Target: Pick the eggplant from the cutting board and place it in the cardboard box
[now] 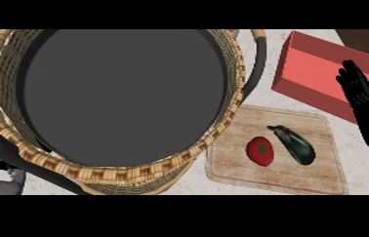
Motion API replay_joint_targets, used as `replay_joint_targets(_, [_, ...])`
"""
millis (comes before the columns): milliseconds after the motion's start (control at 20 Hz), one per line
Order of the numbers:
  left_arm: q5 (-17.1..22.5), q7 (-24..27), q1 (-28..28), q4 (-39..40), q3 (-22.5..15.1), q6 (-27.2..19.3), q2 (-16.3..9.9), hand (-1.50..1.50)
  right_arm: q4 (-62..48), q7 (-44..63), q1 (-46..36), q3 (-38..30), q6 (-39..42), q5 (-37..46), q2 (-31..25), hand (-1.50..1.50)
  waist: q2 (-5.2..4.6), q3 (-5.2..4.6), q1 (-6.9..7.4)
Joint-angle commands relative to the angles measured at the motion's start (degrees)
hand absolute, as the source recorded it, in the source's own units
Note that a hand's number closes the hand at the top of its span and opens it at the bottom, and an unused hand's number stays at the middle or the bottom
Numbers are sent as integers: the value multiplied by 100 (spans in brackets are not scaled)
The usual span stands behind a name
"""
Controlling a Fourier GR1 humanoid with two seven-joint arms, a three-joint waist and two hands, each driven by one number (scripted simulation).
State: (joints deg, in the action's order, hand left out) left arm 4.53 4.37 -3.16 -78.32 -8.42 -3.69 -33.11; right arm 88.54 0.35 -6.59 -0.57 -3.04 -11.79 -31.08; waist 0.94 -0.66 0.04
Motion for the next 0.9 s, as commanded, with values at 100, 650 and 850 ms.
replay_joint_targets(100, [37,150,-332,-220,-181,109,466,0,0,-1073,299,242,923,-303,262,-150,-96,76,-106])
replay_joint_targets(650, [436,60,-426,-511,-398,343,1037,0,284,-3870,971,527,-385,2773,-553,-150,-50,101,-472])
replay_joint_targets(850, [519,-137,-541,-647,-306,394,985,0,470,-4711,1630,330,-964,3192,-720,-150,-25,89,-521])
